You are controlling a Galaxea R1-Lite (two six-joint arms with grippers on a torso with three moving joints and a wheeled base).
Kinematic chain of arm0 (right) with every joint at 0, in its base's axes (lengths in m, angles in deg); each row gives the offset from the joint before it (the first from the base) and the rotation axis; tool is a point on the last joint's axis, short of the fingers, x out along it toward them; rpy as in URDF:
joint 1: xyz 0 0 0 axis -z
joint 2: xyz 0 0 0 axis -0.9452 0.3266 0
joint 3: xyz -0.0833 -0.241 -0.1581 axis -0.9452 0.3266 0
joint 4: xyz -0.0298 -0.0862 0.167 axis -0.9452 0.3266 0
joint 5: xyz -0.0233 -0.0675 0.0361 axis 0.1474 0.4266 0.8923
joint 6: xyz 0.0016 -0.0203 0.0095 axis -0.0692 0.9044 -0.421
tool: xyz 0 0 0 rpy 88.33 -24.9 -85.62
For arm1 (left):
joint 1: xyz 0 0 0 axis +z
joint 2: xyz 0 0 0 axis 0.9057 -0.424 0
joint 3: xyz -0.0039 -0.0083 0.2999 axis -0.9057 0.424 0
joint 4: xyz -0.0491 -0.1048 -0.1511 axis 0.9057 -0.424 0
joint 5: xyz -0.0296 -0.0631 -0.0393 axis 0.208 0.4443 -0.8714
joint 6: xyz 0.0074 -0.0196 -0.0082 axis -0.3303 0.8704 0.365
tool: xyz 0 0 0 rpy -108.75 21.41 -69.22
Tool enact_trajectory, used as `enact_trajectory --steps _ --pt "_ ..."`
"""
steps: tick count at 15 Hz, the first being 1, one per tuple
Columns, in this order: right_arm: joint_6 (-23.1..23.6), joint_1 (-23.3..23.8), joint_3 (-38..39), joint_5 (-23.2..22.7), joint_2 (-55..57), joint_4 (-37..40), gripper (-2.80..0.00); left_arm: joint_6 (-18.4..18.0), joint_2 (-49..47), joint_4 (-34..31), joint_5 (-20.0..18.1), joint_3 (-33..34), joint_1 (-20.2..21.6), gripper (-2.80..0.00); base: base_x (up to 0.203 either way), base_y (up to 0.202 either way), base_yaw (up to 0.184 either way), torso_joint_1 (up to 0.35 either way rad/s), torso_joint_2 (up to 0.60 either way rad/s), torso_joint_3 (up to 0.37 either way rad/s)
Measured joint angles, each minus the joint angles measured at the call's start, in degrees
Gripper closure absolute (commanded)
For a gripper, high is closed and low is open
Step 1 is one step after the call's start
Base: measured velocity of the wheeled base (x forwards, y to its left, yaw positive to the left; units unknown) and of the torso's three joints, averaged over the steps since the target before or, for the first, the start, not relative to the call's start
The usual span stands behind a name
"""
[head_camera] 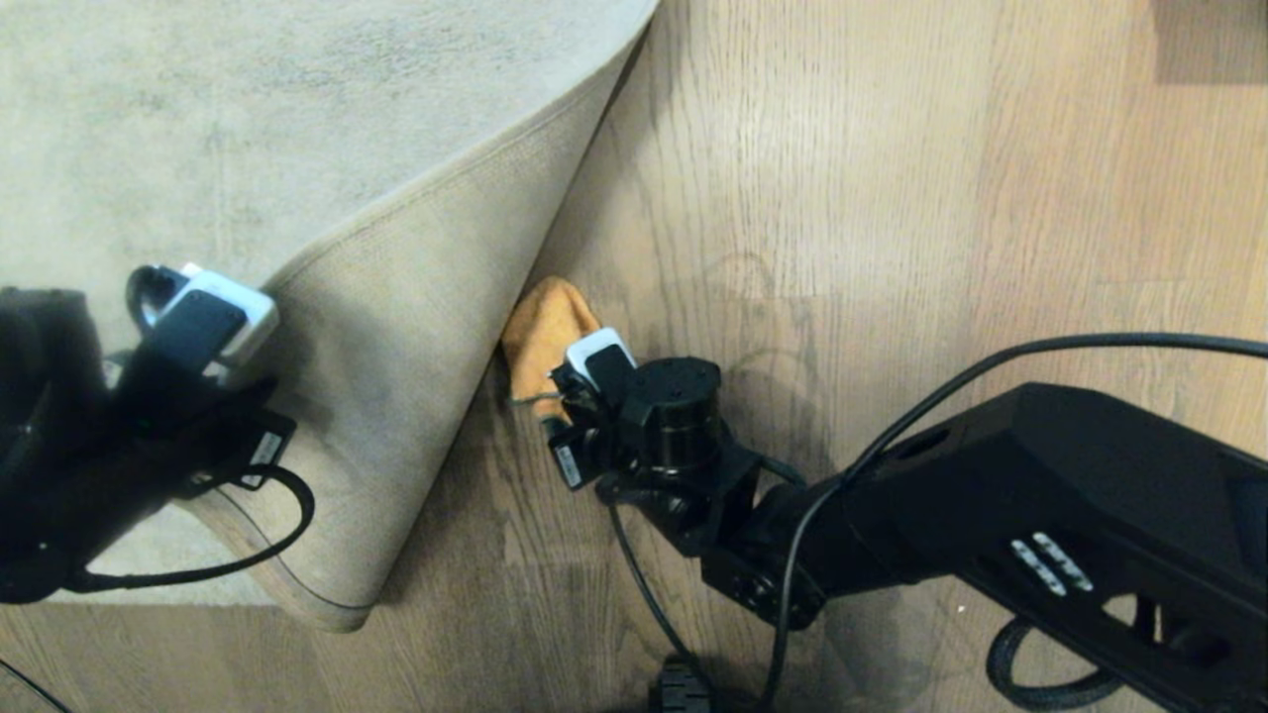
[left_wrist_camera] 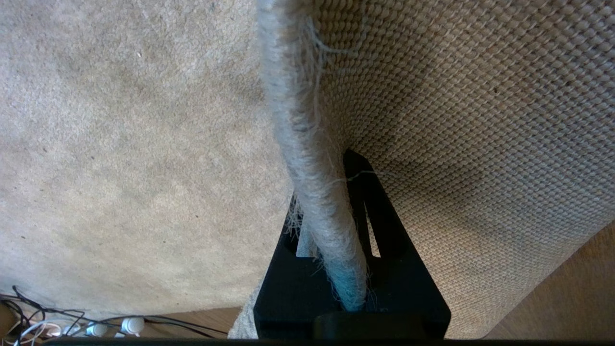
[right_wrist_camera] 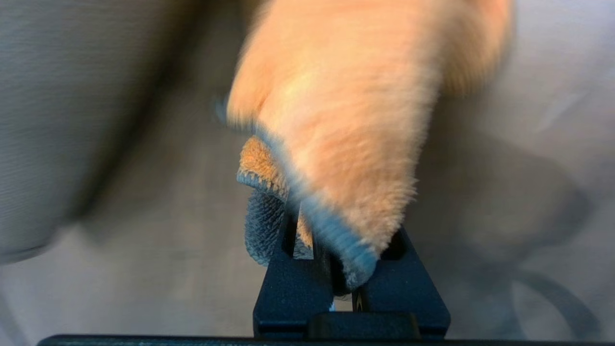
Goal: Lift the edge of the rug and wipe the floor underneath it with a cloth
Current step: Wipe the floor under the carpet with a rag
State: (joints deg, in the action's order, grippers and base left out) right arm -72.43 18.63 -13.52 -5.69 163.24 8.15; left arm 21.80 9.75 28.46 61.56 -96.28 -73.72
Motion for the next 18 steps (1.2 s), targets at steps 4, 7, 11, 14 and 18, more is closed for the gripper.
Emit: enact_trajectory --steps 4,7,11,14,18 --pt "0.0 -3.6 5.8 -0.4 1.6 -4.1 0.0 0.0 0.2 0.0 0.0 0.0 0.0 0.0 0.0 0.0 0.0 0.0 0.0 0.0" --pt "0.0 -4.5 8.0 -0.4 3.3 -5.5 0.0 0.0 0.2 0.0 0.1 0.0 0.0 0.0 0.0 0.0 0.0 0.0 0.0 0.0" --pt "-0.1 -4.1 7.6 -0.5 6.3 -8.6 0.0 0.0 0.2 -0.1 0.1 0.1 0.0 0.0 0.0 0.0 0.0 0.0 0.0 0.0" --pt "0.0 -1.3 5.7 -0.3 7.6 -9.6 0.0 -0.1 0.4 -0.1 0.2 0.4 0.0 0.0 0.0 0.0 0.0 0.0 0.0 0.0" --pt "0.4 4.4 0.0 -0.9 6.9 -7.4 0.0 -0.1 0.6 -0.1 0.2 0.5 -0.1 0.0 0.0 0.0 0.0 0.0 0.0 0.0"
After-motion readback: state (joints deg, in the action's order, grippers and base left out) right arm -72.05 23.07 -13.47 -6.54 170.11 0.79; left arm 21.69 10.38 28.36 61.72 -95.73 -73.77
